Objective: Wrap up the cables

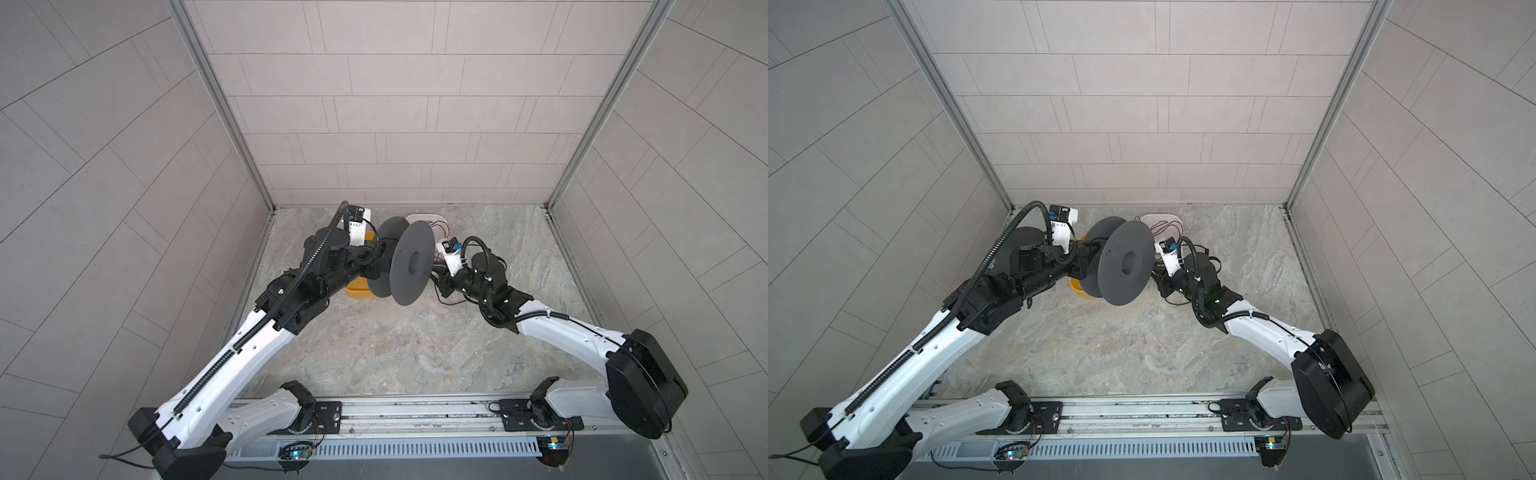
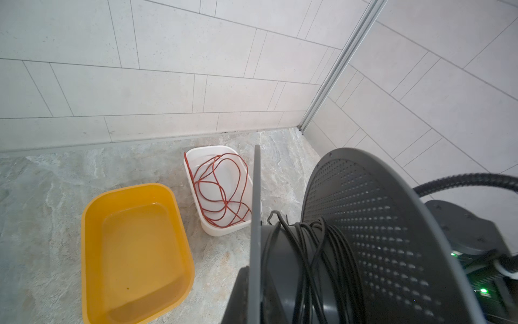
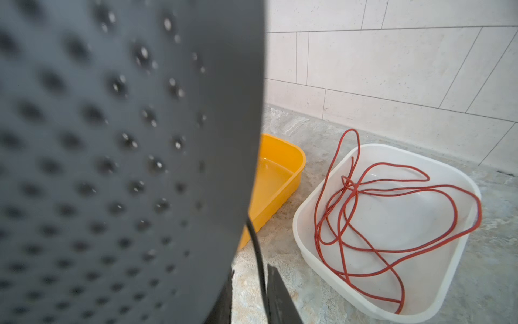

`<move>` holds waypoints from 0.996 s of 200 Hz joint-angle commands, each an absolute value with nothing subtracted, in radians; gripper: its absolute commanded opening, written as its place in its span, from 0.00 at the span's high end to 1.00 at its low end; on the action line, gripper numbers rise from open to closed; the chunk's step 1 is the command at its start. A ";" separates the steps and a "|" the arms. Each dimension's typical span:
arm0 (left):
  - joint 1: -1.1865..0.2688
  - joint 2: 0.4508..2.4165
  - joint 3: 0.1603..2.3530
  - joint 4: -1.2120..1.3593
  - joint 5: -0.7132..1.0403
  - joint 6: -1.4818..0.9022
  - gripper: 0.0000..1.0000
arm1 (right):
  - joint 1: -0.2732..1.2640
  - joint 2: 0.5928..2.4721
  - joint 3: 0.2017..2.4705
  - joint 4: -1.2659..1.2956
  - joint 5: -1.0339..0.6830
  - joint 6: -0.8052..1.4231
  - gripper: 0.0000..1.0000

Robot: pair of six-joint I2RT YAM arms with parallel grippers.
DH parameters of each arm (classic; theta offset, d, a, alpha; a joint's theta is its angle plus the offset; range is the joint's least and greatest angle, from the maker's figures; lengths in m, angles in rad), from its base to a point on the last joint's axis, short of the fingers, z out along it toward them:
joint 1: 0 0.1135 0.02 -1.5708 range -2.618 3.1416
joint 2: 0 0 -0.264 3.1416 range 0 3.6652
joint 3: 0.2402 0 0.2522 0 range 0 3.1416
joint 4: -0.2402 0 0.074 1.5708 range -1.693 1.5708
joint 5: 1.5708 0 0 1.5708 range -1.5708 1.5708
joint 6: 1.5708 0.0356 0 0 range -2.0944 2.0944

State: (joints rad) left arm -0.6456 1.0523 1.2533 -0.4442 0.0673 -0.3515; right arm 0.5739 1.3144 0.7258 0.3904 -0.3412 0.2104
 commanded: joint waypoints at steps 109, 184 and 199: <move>-0.641 1.019 1.431 -0.494 0.081 -0.339 1.00 | 0.594 1.217 0.431 0.667 -0.184 0.173 0.20; -0.640 1.018 1.471 -0.557 0.108 -0.342 1.00 | 0.699 1.490 0.322 1.066 0.031 0.046 0.23; -0.640 1.014 1.475 -0.571 0.112 -0.342 1.00 | 0.715 1.568 0.319 1.157 0.055 0.035 0.24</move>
